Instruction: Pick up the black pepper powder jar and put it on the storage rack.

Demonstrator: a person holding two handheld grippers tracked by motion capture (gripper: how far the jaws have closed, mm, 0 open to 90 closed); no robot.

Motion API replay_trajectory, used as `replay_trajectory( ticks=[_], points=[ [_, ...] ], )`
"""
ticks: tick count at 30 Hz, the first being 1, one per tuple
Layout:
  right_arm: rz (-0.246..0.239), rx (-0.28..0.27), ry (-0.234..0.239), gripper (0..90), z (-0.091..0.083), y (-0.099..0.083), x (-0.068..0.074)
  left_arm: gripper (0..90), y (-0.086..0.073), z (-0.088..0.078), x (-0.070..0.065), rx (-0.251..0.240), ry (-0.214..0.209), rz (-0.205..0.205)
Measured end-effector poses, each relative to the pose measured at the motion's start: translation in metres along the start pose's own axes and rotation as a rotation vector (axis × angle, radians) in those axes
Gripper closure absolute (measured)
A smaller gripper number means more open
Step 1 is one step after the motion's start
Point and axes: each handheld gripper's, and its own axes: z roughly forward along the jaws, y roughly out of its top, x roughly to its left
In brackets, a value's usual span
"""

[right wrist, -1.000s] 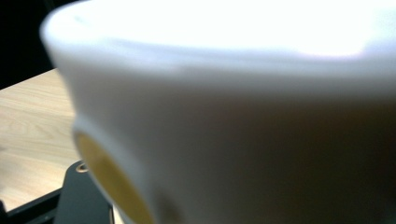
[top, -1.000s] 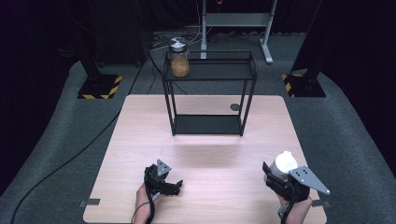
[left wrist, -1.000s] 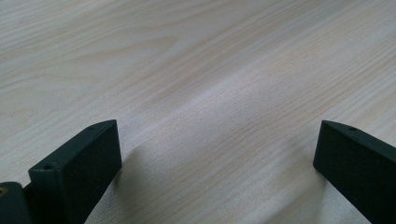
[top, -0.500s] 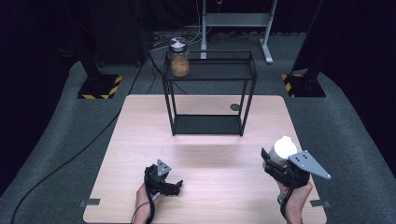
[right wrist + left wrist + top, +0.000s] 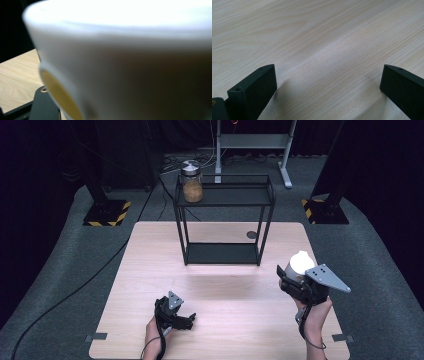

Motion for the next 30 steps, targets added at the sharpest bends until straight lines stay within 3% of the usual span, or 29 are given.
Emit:
replay_trajectory(
  ticks=[30],
  points=[
    [-0.067,-0.011,0.091,30.3,0.037,0.047,0.003,0.2,0.000,0.000,0.000,0.001,-0.001,0.000]
  ],
)
